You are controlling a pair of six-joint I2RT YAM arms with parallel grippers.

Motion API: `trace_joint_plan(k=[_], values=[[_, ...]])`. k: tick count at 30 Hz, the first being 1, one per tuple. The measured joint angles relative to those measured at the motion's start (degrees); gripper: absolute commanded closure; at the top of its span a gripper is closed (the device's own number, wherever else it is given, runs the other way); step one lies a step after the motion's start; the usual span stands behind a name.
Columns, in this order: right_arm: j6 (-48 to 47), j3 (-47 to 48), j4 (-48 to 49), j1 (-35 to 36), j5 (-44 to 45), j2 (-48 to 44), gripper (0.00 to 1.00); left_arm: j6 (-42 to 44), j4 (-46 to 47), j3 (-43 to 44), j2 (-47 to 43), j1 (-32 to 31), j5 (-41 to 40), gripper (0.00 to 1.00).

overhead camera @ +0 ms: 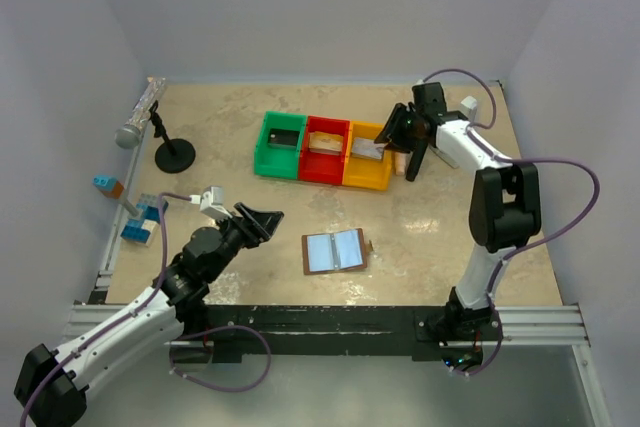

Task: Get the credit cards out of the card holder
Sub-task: Place the credit card in the storage box.

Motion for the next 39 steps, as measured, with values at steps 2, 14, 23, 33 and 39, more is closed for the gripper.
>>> trace_joint_plan(k=[2, 14, 23, 33, 39], values=[[-1.46, 0.09, -0.55, 0.57, 1.18, -0.76, 0.77, -0.02, 0.0, 0.0, 0.2, 0.0, 0.0, 0.37], [-9.55, 7.23, -6.47, 8.83, 9.44, 1.68, 1.0, -0.02, -0.09, 0.07, 0.85, 0.0, 0.0, 0.38], [-10.43, 9.33, -12.59, 8.79, 11.78, 9.68, 1.0, 0.02, -1.88, 2.08, 1.29, 0.0, -0.07, 0.38], [-9.53, 18.1, -19.04, 8.79, 13.53, 14.67, 1.0, 0.02, -2.64, 2.45, 1.88, 0.0, -0.35, 0.38], [-9.29, 23.04, -22.51, 8.79, 14.82, 17.53, 1.0, 0.04, -3.74, 2.97, 2.05, 0.0, -0.79, 0.38]])
